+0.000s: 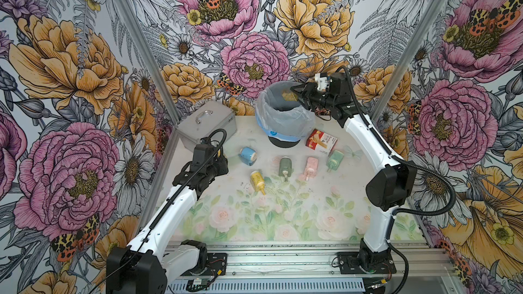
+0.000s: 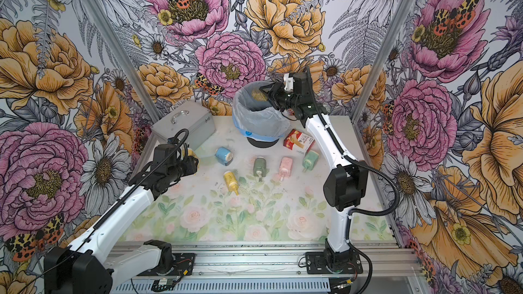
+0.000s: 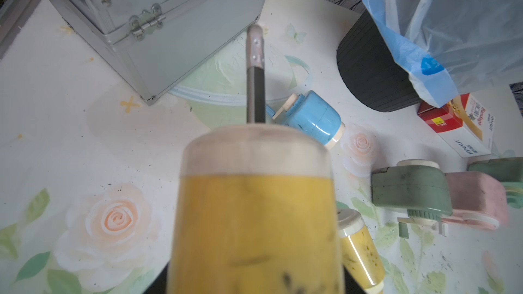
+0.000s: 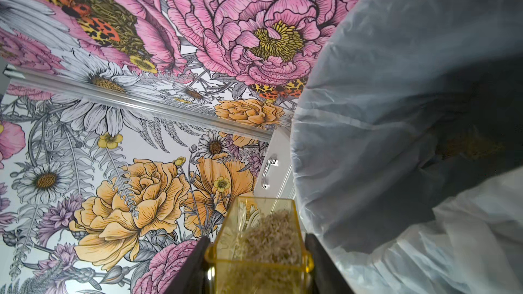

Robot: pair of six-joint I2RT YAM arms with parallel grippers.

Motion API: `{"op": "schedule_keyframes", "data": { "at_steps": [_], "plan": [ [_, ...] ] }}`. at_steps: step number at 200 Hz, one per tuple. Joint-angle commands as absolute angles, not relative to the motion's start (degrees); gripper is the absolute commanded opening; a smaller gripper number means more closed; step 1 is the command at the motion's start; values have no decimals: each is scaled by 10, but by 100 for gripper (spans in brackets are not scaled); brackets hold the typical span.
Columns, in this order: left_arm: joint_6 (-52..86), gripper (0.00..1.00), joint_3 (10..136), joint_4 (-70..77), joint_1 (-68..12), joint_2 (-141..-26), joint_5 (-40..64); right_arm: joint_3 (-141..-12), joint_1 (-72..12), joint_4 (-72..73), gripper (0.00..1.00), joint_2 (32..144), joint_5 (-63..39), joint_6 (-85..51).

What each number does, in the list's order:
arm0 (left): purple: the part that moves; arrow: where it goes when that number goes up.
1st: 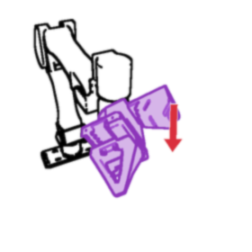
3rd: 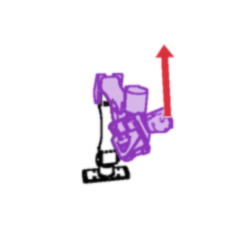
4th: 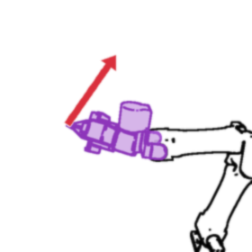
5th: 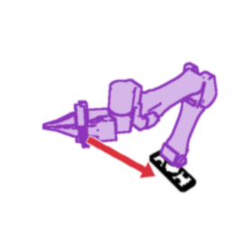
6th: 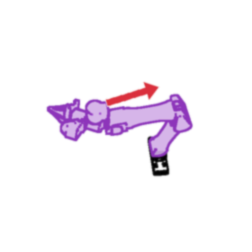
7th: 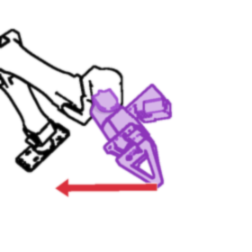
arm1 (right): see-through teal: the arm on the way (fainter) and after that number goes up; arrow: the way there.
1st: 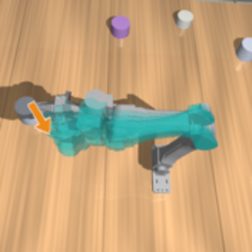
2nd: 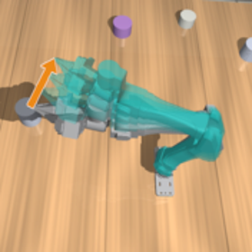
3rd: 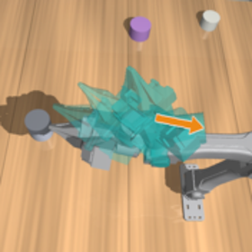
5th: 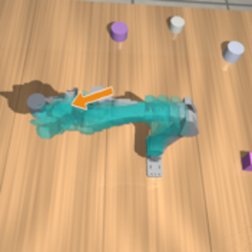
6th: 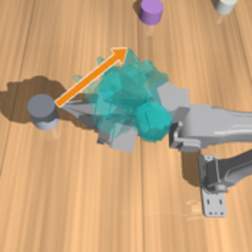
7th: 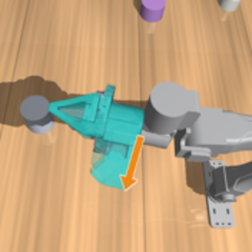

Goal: Take out the pencil sharpener tray and clean the shavings
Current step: Pour the shavings into the trash bin.

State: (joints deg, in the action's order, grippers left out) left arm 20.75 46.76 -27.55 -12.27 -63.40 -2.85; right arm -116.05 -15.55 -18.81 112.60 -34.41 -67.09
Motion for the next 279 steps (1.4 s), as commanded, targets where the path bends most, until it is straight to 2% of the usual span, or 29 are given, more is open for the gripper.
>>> {"op": "schedule_keyframes", "data": {
  "at_steps": [1, 84, 129, 227, 279],
  "plan": [
    [236, 0, 460, -226, -136, -639, -42, -1196, -163, -149, 27, 1140, -341, -737],
    [236, 0, 425, -211, -163, -634, -103, -1236, -180, -146, 26, 1179, -329, -858],
    [240, 0, 402, -190, -175, -637, -141, -1234, -185, -93, 25, 1185, -308, -985],
    [247, 0, 378, -156, -207, -661, -214, -1134, -207, 163, 18, 1182, -210, -1265],
    [276, 0, 357, -125, -217, -676, -235, -1039, -225, 225, 17, 1139, -131, -1319]
  ]
}}
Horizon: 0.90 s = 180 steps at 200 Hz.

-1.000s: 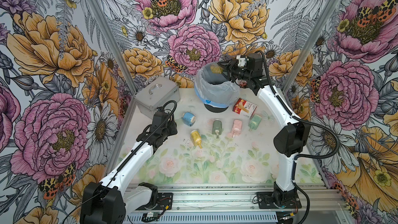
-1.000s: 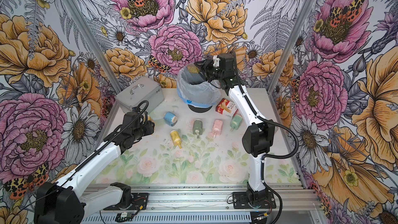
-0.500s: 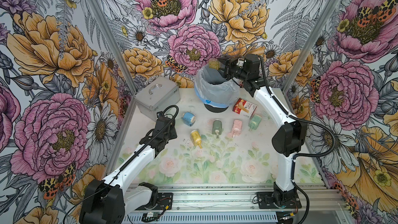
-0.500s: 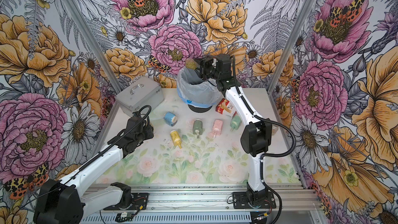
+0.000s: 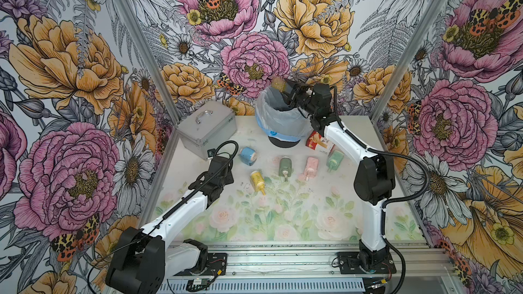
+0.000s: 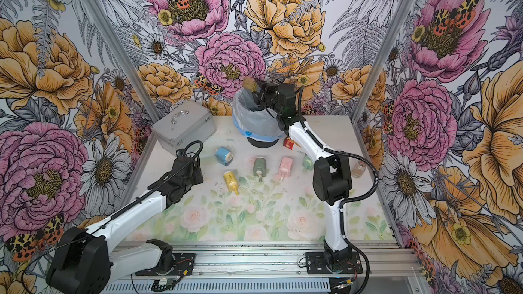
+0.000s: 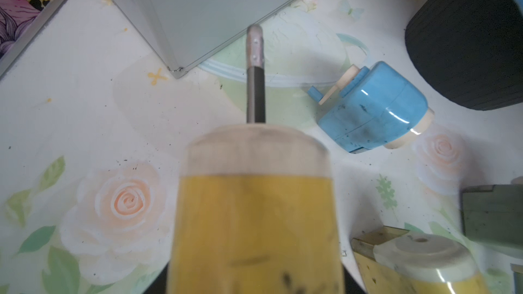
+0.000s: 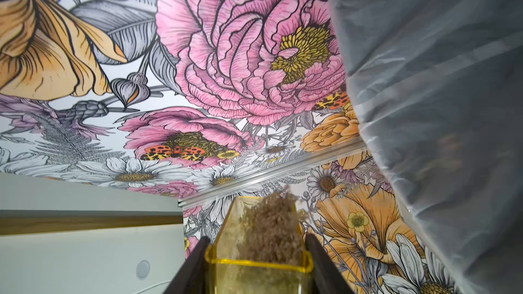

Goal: Take out the pencil sharpener tray and clean the shavings
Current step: Pour the shavings into the trash bin.

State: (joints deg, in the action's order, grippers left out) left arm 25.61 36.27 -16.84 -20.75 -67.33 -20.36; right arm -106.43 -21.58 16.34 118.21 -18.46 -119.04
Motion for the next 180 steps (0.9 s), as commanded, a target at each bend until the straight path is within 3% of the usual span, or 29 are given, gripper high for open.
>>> {"op": "schedule_keyframes", "data": {
  "at_steps": [1, 81, 180],
  "plan": [
    [276, 0, 357, -125, -217, -676, -236, -1039, -225, 225, 17, 1138, -130, -1319],
    [275, 0, 359, -115, -244, -707, -280, -1025, -235, 231, 17, 1124, -139, -1320],
    [239, 0, 282, 29, -197, -703, -271, -962, -220, 250, 16, 1105, -213, -1204]
  ]
}}
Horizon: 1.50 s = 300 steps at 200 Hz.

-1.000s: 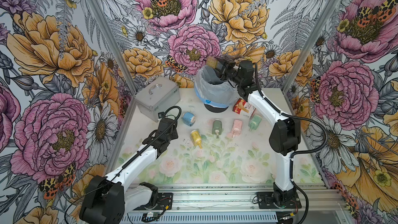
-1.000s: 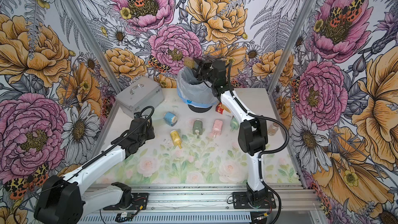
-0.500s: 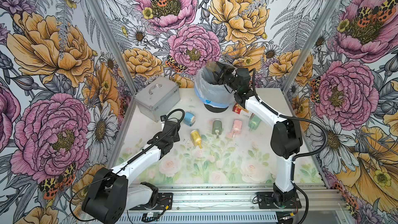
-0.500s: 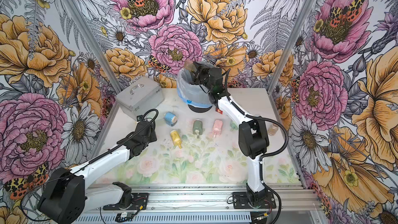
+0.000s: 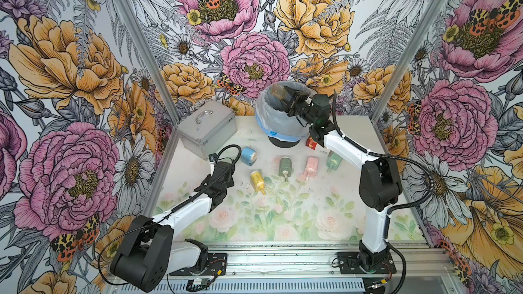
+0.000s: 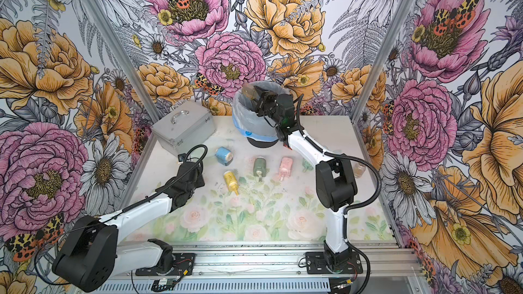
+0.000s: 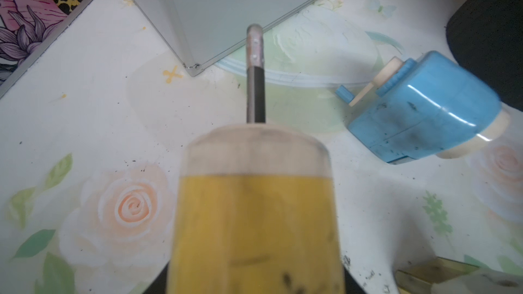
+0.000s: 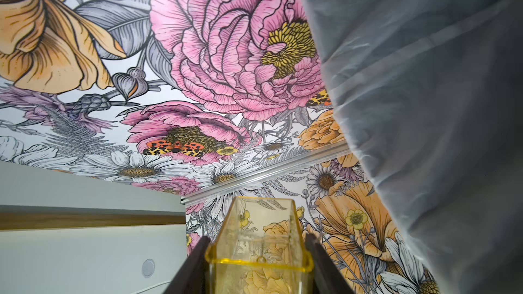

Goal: Take out the pencil sharpener tray and clean the shavings
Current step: Pour the shavings into the trash bin, then place the pencil sharpener at the center of the board.

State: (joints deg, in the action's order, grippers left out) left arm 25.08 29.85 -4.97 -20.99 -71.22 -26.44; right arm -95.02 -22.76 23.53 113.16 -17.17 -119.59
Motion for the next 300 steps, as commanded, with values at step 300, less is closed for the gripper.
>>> {"op": "schedule_keyframes", "data": {
  "at_steps": [300],
  "plan": [
    [322, 21, 487, -130, -112, -950, -173, -824, -169, -131, 15, 828, -244, -423]
  ]
}}
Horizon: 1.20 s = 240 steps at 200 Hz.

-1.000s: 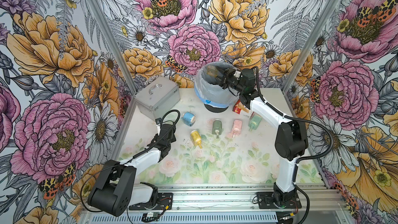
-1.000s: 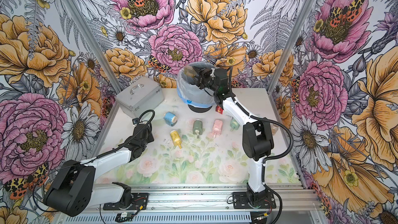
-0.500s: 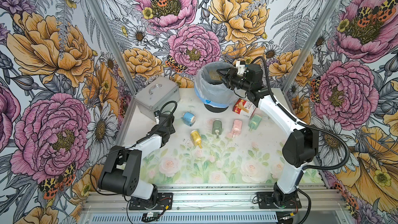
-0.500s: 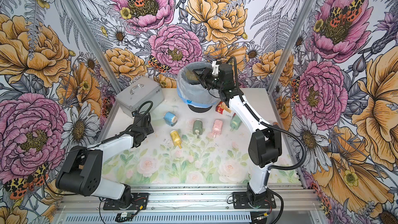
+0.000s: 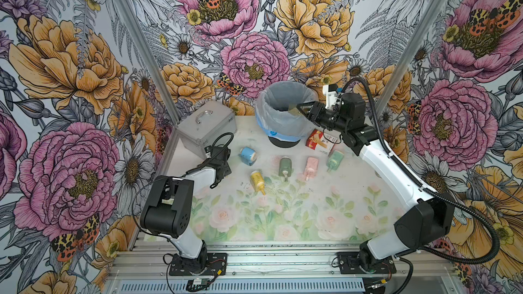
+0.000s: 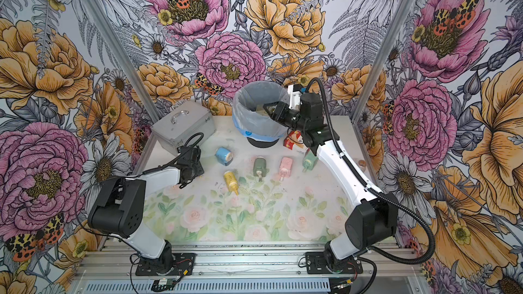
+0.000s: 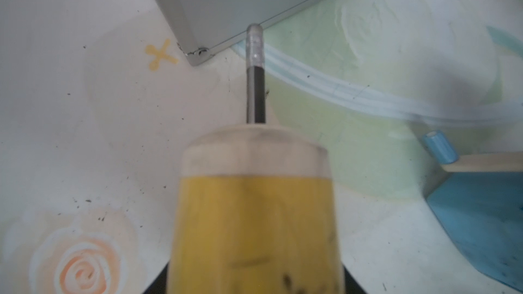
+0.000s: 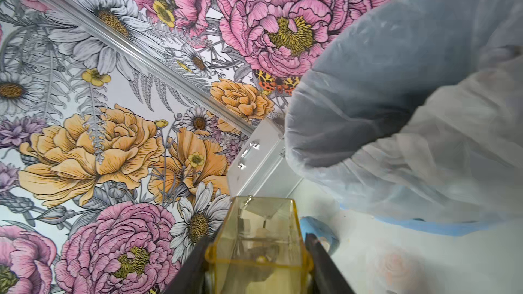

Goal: Take out the pencil sharpener tray and clean the shavings
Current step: Place the pencil sharpener at the center of the board.

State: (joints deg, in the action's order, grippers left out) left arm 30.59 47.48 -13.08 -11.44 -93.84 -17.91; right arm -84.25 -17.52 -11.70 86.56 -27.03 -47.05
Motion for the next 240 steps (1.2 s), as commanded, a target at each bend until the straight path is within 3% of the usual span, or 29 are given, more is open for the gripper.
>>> {"op": "schedule_keyframes", "data": {
  "at_steps": [1, 35, 61, 136, 240],
  "plan": [
    [322, 21, 487, -129, -112, -949, -173, -823, -169, -131, 15, 827, -243, -421],
    [322, 32, 490, -130, -115, -957, -177, -783, -167, -146, 16, 793, -221, -389],
    [324, 48, 490, -133, -119, -959, -182, -756, -166, -156, 16, 775, -214, -376],
    [320, 60, 487, -133, -132, -945, -201, -703, -166, -187, 16, 733, -196, -352],
    [318, 66, 482, -155, -132, -897, -214, -638, -166, -225, 16, 683, -165, -326]
  ]
}}
